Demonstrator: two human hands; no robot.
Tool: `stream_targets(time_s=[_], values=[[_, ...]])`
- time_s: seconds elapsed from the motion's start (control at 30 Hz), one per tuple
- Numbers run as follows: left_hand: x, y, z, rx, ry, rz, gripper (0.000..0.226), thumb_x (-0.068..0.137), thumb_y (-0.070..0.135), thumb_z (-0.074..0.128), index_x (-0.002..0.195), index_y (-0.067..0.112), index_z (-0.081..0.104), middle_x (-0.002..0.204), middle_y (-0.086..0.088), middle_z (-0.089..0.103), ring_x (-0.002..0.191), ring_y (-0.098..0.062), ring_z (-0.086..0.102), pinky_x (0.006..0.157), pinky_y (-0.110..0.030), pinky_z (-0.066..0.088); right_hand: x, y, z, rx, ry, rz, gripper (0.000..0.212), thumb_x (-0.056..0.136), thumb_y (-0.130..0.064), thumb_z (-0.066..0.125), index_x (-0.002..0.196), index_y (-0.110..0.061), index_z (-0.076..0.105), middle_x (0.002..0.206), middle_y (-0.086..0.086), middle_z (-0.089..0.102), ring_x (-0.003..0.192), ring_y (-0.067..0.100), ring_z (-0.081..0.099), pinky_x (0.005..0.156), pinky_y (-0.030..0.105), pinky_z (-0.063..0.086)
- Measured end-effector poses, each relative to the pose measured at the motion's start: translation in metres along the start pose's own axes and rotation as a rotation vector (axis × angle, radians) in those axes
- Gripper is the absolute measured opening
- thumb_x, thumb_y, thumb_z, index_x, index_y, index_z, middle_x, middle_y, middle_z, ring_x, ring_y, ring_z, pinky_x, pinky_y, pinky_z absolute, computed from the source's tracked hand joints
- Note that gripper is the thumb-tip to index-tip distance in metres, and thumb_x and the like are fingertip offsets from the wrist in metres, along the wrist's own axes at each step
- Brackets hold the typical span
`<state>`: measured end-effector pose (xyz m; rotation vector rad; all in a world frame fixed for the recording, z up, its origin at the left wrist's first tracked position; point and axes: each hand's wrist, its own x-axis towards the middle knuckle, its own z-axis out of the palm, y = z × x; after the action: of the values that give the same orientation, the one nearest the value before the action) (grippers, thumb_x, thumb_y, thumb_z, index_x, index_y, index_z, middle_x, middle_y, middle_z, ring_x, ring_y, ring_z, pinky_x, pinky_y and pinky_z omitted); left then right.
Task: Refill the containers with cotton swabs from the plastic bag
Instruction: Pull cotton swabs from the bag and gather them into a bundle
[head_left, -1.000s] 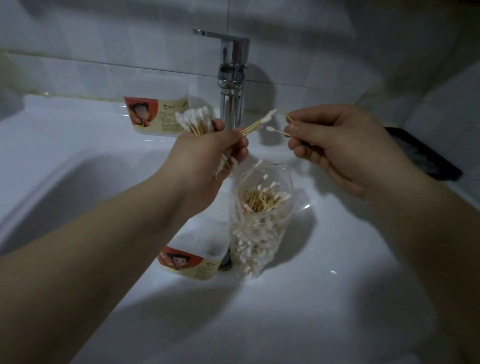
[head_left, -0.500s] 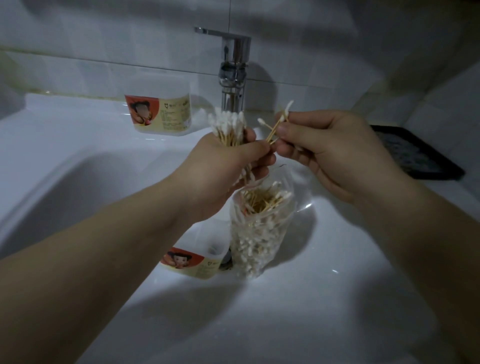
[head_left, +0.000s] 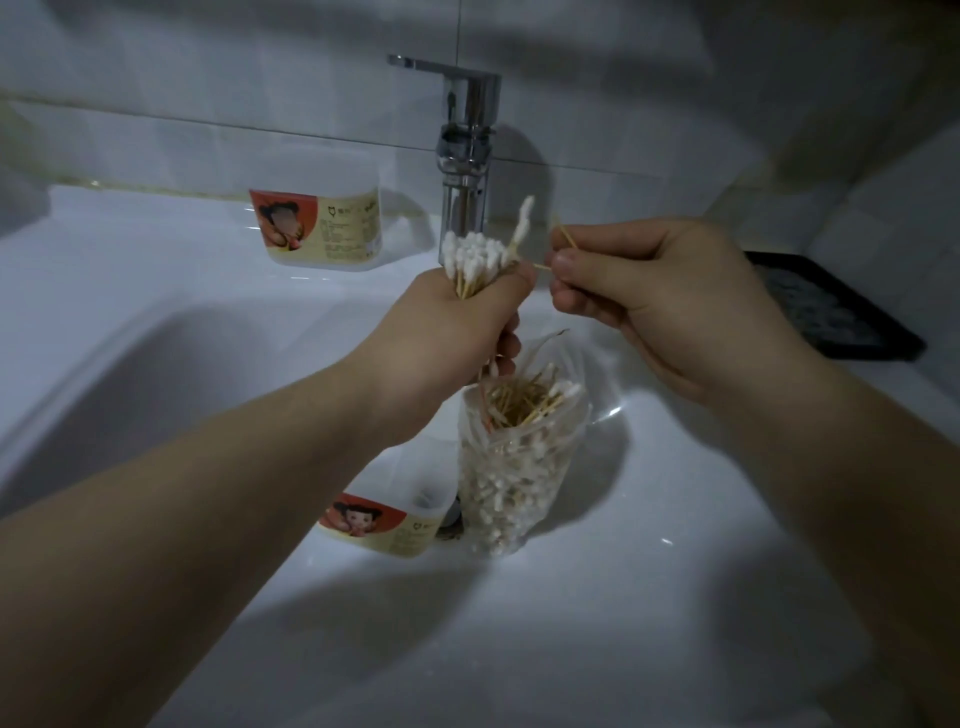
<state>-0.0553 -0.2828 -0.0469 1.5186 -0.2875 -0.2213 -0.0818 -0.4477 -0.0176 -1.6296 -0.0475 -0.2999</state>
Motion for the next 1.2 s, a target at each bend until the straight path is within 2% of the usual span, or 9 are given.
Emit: stream_targets(time_s=[0.13, 0.33, 0.53, 0.7, 0.87, 0.97, 1.07, 1.13, 1.2], values=[[-0.001, 0.001, 0.000, -0.027, 0.013, -0.032, 0.017, 0.102, 0.034, 0.059, 0.096, 0.018, 0.064, 0.074, 0.002, 0.071, 0.065, -0.011, 0.065, 0.061, -0.025, 0.055, 0.000, -0.001, -0.001, 0.008, 0.008, 0.018, 0.015, 0.087, 0.004, 0.073, 0.092, -0.010, 0.078, 0.078, 0.006, 0.077, 0.069, 0.013, 0.072, 0.071, 0.019, 0.057], [0.000, -0.001, -0.002, -0.064, 0.054, -0.026, 0.024, 0.103, 0.036, 0.058, 0.092, 0.015, 0.063, 0.075, -0.001, 0.071, 0.066, -0.013, 0.064, 0.063, -0.027, 0.053, 0.003, -0.003, -0.004, 0.023, 0.042, 0.002, 0.014, 0.086, 0.004, 0.074, 0.092, -0.008, 0.077, 0.079, 0.006, 0.077, 0.069, 0.014, 0.072, 0.070, 0.019, 0.058], [0.000, 0.001, -0.006, -0.119, 0.089, -0.074, 0.012, 0.105, 0.030, 0.053, 0.102, 0.019, 0.057, 0.076, -0.002, 0.073, 0.062, -0.014, 0.063, 0.055, -0.024, 0.051, 0.004, -0.003, -0.006, 0.039, 0.053, -0.005, 0.014, 0.087, 0.005, 0.073, 0.094, -0.007, 0.076, 0.076, 0.007, 0.076, 0.070, 0.015, 0.072, 0.071, 0.020, 0.058], [0.002, -0.002, -0.004, -0.051, 0.068, -0.039, 0.014, 0.100, 0.028, 0.063, 0.089, 0.019, 0.060, 0.064, 0.003, 0.058, 0.062, -0.016, 0.056, 0.072, -0.038, 0.048, 0.002, 0.001, -0.001, 0.102, 0.018, 0.019, 0.016, 0.087, 0.007, 0.072, 0.096, -0.006, 0.076, 0.082, 0.009, 0.078, 0.080, 0.019, 0.076, 0.076, 0.021, 0.059], [-0.003, 0.001, 0.000, -0.040, 0.032, 0.004, 0.017, 0.096, 0.032, 0.069, 0.085, 0.020, 0.065, 0.065, 0.001, 0.055, 0.067, -0.017, 0.054, 0.068, -0.038, 0.046, -0.005, 0.002, 0.006, -0.048, -0.071, -0.027, 0.020, 0.092, 0.003, 0.069, 0.100, -0.013, 0.078, 0.085, 0.006, 0.079, 0.077, 0.014, 0.075, 0.073, 0.018, 0.058], [-0.004, -0.001, 0.000, -0.045, 0.038, -0.001, 0.018, 0.095, 0.033, 0.071, 0.083, 0.020, 0.065, 0.064, 0.004, 0.055, 0.061, -0.012, 0.055, 0.062, -0.031, 0.048, -0.009, 0.002, 0.009, -0.194, -0.116, -0.060, 0.025, 0.094, 0.001, 0.068, 0.101, -0.021, 0.078, 0.084, 0.001, 0.079, 0.077, 0.017, 0.077, 0.073, 0.021, 0.060], [-0.004, -0.002, -0.001, -0.070, 0.044, -0.027, 0.019, 0.094, 0.033, 0.071, 0.085, 0.017, 0.065, 0.064, 0.006, 0.056, 0.059, -0.009, 0.054, 0.064, -0.030, 0.048, -0.011, 0.002, 0.011, -0.261, -0.151, -0.077, 0.030, 0.093, 0.003, 0.068, 0.098, -0.024, 0.079, 0.083, 0.004, 0.079, 0.077, 0.021, 0.078, 0.076, 0.026, 0.062], [-0.004, -0.001, 0.000, -0.097, 0.026, -0.031, 0.019, 0.096, 0.032, 0.069, 0.095, 0.014, 0.070, 0.070, 0.004, 0.058, 0.063, -0.008, 0.054, 0.065, -0.028, 0.048, -0.010, 0.002, 0.011, -0.265, -0.155, -0.078, 0.032, 0.091, 0.004, 0.069, 0.111, -0.020, 0.077, 0.077, 0.004, 0.075, 0.076, 0.024, 0.078, 0.077, 0.028, 0.063], [-0.004, 0.001, 0.000, -0.119, 0.019, -0.032, 0.019, 0.099, 0.030, 0.064, 0.104, 0.013, 0.072, 0.074, 0.006, 0.063, 0.065, -0.006, 0.058, 0.062, -0.023, 0.050, -0.010, 0.001, 0.010, -0.257, -0.140, -0.059, 0.045, 0.089, 0.001, 0.074, 0.131, -0.013, 0.066, 0.076, 0.005, 0.073, 0.077, 0.023, 0.078, 0.075, 0.029, 0.063]])
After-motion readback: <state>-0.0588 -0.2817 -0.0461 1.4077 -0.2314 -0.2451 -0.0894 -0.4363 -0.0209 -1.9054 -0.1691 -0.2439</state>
